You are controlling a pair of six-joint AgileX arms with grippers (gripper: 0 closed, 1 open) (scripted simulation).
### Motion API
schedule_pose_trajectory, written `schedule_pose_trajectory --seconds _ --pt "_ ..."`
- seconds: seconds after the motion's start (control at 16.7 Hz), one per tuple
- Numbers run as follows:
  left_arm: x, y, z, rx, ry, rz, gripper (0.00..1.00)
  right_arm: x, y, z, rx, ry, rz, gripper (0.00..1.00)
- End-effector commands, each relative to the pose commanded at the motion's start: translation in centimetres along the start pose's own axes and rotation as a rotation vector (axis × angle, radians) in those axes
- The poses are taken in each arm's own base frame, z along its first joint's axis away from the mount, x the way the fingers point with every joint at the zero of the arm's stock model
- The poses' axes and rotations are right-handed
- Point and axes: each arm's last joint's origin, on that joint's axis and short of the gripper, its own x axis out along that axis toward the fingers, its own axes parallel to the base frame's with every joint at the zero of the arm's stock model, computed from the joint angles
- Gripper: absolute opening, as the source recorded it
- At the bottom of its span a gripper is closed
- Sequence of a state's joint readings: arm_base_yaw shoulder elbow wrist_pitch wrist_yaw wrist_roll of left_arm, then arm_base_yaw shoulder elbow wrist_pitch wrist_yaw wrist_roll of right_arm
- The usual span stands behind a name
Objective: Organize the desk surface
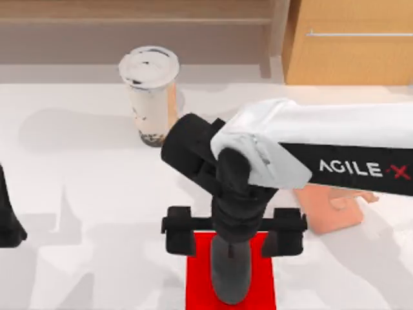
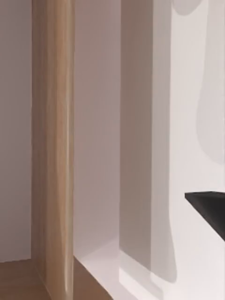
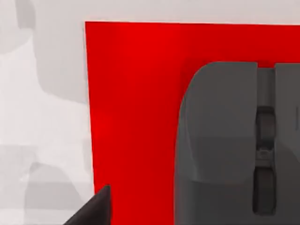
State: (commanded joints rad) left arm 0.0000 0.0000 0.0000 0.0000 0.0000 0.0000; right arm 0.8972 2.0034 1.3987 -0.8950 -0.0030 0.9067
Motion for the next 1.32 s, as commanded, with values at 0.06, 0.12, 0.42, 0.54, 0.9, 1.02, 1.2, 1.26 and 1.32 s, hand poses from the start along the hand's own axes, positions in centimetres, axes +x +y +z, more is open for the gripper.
schedule_pose_trajectory --seconds 0.06,0.12,0.42,0.54,0.9,1.02,1.2,1.26,1.32 --pt "0.0 0.0 0.0 0.0 0.0 0.0 1.0 -1.4 -0.4 0.9 0.002 -0.03 0.047 1.0" --pt "0.0 0.0 0.0 0.0 0.0 0.0 1.0 -3.1 -1.0 2.0 0.004 -0.069 0.1 1.0" --pt "0.0 0.0 0.0 0.0 0.0 0.0 1.0 -13.1 -9.5 7.5 0.014 -0.367 0.3 1.0" --pt "0.0 0.0 0.0 0.0 0.0 0.0 1.0 -15.8 -15.5 9.1 0.03 -0.488 0.276 1.0" --pt "0.0 0.0 0.0 0.0 0.0 0.0 1.0 -15.2 -35.8 7.7 0.129 -0.487 -0.057 1.0" --pt "0.0 0.0 0.0 0.0 0.0 0.0 1.0 -12.8 -41.1 5.2 0.162 -0.355 -0.124 1.0" --pt "0.0 0.0 0.0 0.0 0.0 0.0 1.0 -8.9 -46.0 1.0 0.188 -0.136 -0.125 1.0" --pt "0.0 0.0 0.0 0.0 0.0 0.0 1.0 -7.8 -46.9 -0.2 0.193 -0.076 -0.108 1.0" --pt "0.0 0.0 0.0 0.0 0.0 0.0 1.0 -6.9 -47.5 -1.2 0.197 -0.027 -0.09 1.0"
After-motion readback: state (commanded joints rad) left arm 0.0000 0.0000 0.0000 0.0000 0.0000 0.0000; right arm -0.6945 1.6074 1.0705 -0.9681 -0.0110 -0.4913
